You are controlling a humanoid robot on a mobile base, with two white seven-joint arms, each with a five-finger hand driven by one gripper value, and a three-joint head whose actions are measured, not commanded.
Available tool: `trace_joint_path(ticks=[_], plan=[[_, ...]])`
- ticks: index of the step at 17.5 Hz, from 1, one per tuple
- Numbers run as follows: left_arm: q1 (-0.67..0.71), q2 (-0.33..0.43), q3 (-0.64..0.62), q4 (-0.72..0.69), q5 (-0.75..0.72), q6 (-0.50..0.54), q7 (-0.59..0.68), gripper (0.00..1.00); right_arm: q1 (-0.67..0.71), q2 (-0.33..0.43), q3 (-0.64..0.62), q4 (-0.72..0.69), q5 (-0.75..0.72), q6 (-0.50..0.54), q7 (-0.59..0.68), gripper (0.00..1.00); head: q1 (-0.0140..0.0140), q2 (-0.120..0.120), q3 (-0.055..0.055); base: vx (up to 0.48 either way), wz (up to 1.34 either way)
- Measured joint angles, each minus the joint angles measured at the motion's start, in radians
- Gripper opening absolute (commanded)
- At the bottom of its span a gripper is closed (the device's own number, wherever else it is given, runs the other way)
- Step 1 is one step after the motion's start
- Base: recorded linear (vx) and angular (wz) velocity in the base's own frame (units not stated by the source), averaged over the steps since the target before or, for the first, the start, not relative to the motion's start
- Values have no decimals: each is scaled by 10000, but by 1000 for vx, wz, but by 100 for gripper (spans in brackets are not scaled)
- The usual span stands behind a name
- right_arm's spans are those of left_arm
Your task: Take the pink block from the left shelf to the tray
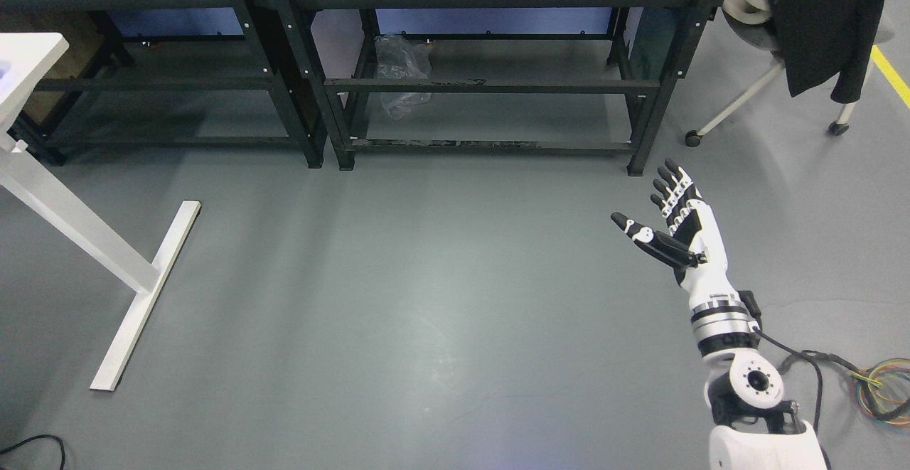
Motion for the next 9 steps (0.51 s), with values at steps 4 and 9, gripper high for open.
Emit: trace_joint_path(ticks=[4,9], plan=[[0,0,0,0,0,0,0,100,12,0,0,-37,0,21,0,100,0,0,0,0,0],[0,0,0,0,0,0,0,100,17,0,0,-89,0,21,0,100,0,0,0,4,0]])
